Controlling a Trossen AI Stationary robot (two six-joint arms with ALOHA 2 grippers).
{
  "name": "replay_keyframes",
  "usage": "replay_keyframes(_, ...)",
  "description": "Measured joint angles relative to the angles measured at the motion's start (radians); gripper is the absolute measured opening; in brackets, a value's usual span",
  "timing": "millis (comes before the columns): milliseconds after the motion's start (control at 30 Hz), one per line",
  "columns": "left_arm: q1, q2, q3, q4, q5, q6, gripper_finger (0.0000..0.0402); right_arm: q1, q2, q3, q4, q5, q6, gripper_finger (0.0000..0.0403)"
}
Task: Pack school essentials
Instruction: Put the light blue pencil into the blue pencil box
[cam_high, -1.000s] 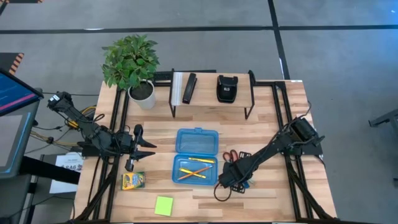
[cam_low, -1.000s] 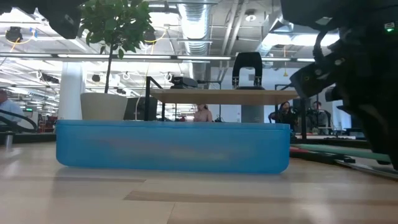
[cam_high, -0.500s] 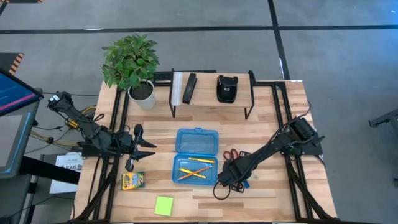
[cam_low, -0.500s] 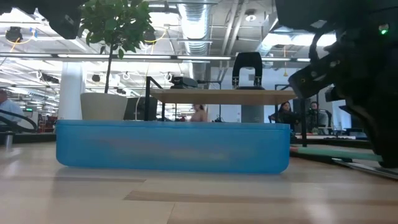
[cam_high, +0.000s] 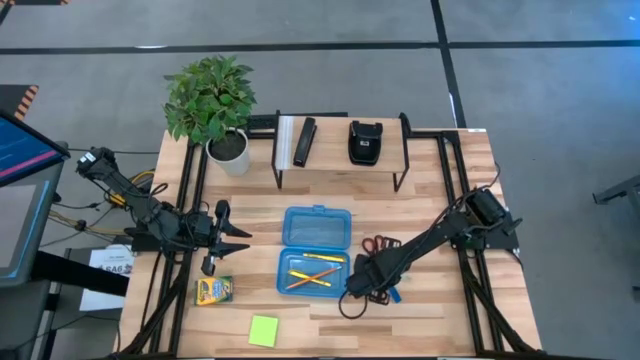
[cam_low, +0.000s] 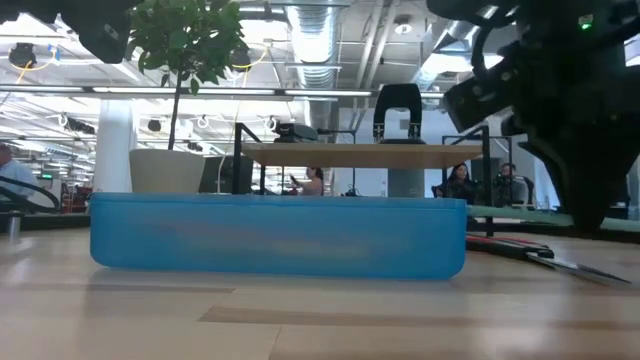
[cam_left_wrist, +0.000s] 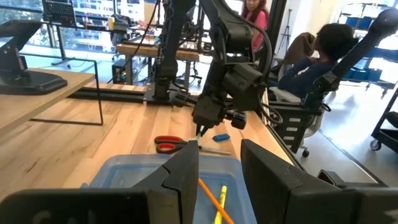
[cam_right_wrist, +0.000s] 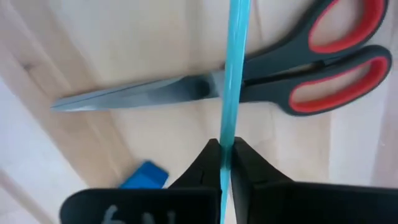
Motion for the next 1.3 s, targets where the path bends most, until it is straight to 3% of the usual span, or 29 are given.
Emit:
replay_keyframes(1000,0.000,0.000,0.000,0.001,0.000,-0.015,0.0107,0.002,-0.004,0.022,-0.073,0.016,0.045,0.0020)
replay_keyframes(1133,0.000,0.009,0.000,0.004,0.000,-0.023,0.0107,0.006,-0.048,0.022,-0.152,0.031,0.098,0.0014)
replay_keyframes(1300,0.000,0.039,0.000,0.009,-0.007,-0.017,0.0107,0.017,-0.157,0.022,-0.147,0.127,0.140,0.0019)
